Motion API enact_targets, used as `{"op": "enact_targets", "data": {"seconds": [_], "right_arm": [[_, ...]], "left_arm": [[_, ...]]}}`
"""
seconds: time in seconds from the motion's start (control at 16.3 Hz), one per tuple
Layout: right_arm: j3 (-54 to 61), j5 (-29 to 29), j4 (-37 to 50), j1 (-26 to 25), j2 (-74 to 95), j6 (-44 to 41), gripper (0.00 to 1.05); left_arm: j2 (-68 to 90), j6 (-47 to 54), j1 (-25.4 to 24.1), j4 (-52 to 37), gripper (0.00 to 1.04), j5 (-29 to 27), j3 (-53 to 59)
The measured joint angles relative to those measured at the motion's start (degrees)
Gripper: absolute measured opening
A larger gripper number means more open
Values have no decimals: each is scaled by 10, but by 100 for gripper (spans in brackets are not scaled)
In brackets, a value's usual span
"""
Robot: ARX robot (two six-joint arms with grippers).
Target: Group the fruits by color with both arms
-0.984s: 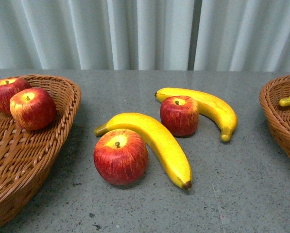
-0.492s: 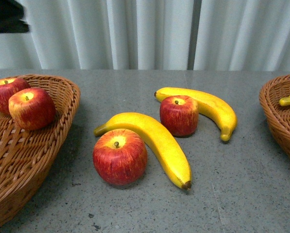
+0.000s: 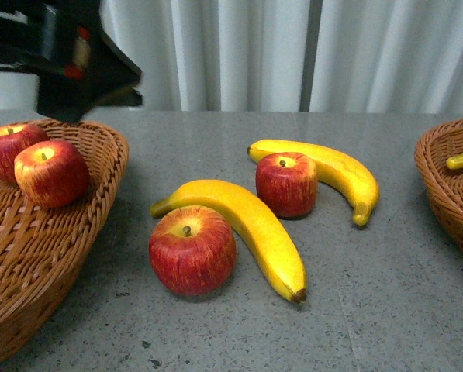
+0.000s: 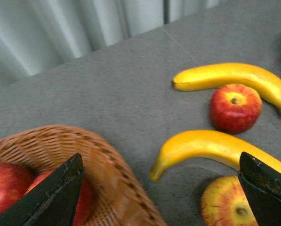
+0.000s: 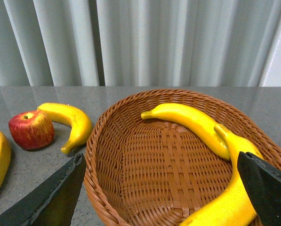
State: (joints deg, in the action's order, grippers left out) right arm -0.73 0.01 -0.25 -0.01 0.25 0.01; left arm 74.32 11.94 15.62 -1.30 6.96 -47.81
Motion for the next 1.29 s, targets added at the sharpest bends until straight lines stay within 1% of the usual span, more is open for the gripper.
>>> {"op": "enact_targets", "data": {"seconds": [0.12,0.31,0.37,0.43,0.49,0.74,0.92,0.98,1.11,1.17,1.29], "right_arm": [[0,0,0,0,0,0,98],[0,0,0,0,0,0,98],[0,0,0,0,0,0,98],[0,0,0,0,0,0,98],[0,0,0,0,0,0,98],[0,0,0,0,0,0,98],[0,0,0,0,0,0,98],[0,0,0,0,0,0,98],[0,0,0,0,0,0,98],[0,0,0,0,0,0,98],[0,0,0,0,0,0,98]], "left_arm": [[40,12,42,10,98,6,-4],[80,31,87,23,98,13,-4],[116,50,103,14,98,22,-4],[156,62,105,-17,98,34,-4],[191,80,122,-23,98,35,-4],[198,99,118,-21,97,25,-4],[198,113,114,-18,69,20,-2],[197,115,114,-19,66,21,-1],[188,118,114,-22,65,20,-1],[128,104,116,-46,65,2,0],[75,87,116,-61,65,-22,0]]}}
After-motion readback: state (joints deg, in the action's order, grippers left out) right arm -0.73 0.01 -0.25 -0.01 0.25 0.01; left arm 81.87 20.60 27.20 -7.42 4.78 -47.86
